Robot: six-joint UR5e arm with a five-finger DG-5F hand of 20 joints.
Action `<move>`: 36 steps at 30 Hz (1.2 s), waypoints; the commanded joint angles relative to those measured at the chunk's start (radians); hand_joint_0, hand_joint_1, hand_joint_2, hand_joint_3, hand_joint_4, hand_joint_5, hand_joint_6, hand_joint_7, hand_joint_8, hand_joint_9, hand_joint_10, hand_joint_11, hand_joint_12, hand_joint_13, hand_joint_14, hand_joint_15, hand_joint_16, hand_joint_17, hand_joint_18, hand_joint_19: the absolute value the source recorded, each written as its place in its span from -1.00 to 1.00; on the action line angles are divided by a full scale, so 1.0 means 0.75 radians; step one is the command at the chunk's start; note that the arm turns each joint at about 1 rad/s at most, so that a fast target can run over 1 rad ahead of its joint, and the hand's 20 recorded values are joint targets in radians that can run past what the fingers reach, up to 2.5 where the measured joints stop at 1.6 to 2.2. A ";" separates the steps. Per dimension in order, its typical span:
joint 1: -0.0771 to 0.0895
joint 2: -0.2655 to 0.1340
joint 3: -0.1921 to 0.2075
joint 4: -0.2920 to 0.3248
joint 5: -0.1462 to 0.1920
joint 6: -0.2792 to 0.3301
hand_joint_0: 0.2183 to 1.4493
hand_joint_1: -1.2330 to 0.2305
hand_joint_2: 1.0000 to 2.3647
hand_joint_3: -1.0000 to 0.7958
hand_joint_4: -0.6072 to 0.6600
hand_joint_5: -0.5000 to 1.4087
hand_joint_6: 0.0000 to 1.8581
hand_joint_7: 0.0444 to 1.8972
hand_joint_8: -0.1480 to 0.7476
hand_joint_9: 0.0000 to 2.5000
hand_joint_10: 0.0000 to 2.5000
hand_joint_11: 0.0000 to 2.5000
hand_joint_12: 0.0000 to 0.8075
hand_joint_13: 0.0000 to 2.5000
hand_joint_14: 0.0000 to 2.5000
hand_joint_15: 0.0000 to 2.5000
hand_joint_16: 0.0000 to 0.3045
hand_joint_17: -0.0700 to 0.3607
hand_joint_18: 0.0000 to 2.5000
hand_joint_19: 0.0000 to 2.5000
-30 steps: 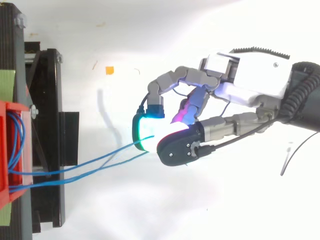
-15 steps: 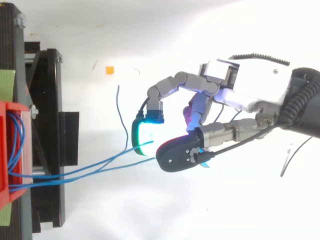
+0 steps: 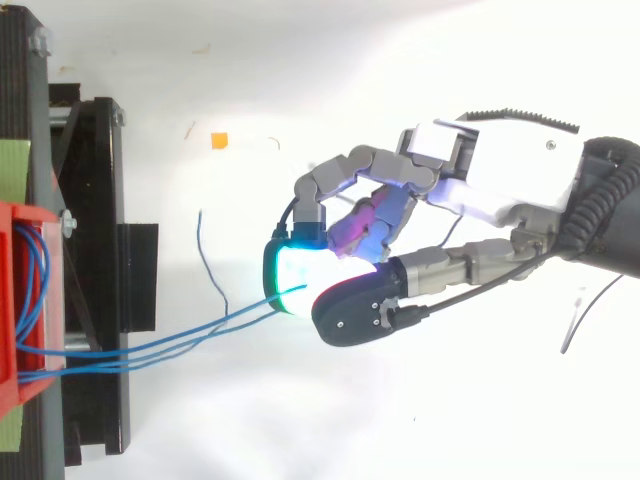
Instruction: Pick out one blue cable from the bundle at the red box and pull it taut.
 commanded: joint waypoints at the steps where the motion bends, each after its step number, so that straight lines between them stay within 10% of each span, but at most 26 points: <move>1: 0.000 0.000 0.000 0.000 -0.001 0.003 -0.31 -0.20 -0.98 -0.19 -0.05 -0.60 -0.06 0.13 -0.05 -0.08 -0.99 -0.80 0.23 -0.49 -1.00 -0.91 -0.57 0.02 -0.54 -0.63; 10: 0.000 0.000 0.000 0.000 -0.001 0.005 -0.30 -0.20 -0.98 -0.21 -0.06 -0.60 -0.07 0.13 -0.12 -0.20 -1.00 -0.91 0.20 -0.53 -1.00 -0.94 -0.57 0.01 -0.70 -0.71; 18: 0.000 0.000 0.000 0.000 -0.003 0.005 -0.29 -0.16 -0.97 -0.21 0.03 -0.61 -0.06 0.10 0.08 0.08 -0.98 -0.43 0.10 0.08 -0.98 -0.17 -0.57 0.01 -0.28 -0.39; 28: 0.000 0.000 0.000 0.000 0.001 0.001 -0.28 -0.15 -0.97 -0.21 0.03 -0.61 -0.05 0.08 0.10 0.17 -0.98 -0.24 -0.08 0.26 -0.99 0.32 -0.58 0.00 -0.09 -0.11; 36: 0.000 0.000 0.000 -0.004 -0.007 -0.007 -0.27 -0.15 -0.97 -0.21 0.03 -0.61 -0.05 0.08 0.10 0.20 -0.98 -0.21 -0.06 0.21 -0.66 0.22 -0.58 0.00 -0.06 -0.04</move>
